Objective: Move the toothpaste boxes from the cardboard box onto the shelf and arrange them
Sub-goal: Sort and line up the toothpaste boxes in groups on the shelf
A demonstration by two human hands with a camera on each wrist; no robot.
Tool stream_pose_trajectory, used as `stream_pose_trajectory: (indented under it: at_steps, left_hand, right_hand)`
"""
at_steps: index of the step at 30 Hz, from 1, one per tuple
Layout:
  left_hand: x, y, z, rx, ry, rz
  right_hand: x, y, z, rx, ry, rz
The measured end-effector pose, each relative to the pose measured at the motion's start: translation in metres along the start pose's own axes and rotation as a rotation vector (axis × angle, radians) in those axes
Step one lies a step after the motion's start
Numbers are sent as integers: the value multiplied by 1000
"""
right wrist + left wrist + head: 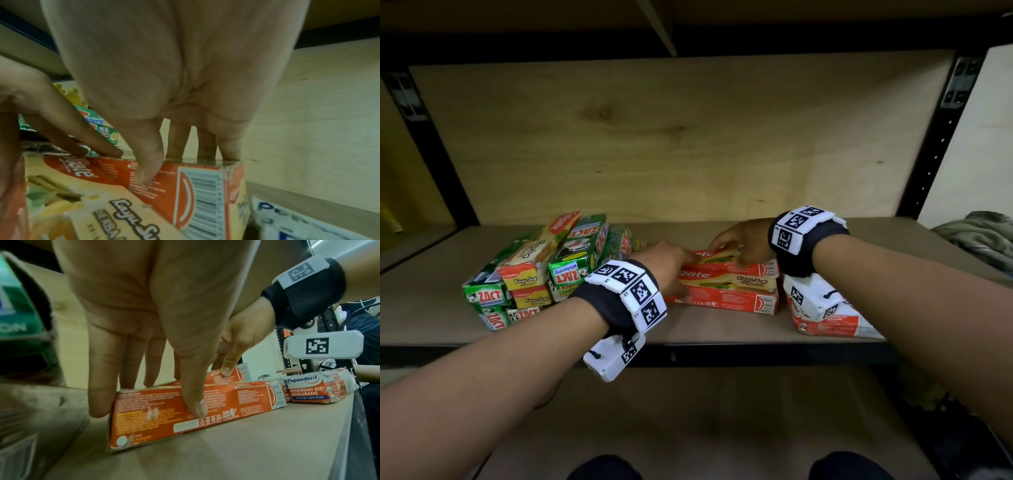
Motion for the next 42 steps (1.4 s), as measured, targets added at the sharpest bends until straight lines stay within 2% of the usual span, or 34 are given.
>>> stream_pose_trajectory:
  at_steps: [5,14,19,24,28,36,42]
  left_hand:
    - [-5,2,0,35,14,40]
    - [-13,-6,4,125,101,188]
    - [-12,-6,4,96,112,206]
    - [0,-3,3,63,108,65]
    - [2,-8,13,19,156,49]
    - [-1,-8,41,60,248,91]
    - [-1,-14,44,8,176,50]
  right_hand:
    - [7,-6,5,-5,7,8]
    - [4,-4,-18,114,-41,-59]
    - [-10,-12,-33,222,-95,-137]
    - [-17,-11,-22,213,-112,-85]
    - [-21,-10,-14,191,-108,-77]
    - [-38,-5,1,169,-125,-48]
    - [-52,-7,-9,154,-129,24]
Point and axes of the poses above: each hand's wrist, its own z-axis towards the middle knuckle, its own y-axis out of the back of the hand, x = y × z, the point moved 4 cm from there along z, towards the middle knuckle, and after that the axes turned 3 degrees about y, right-handed, at the moved point
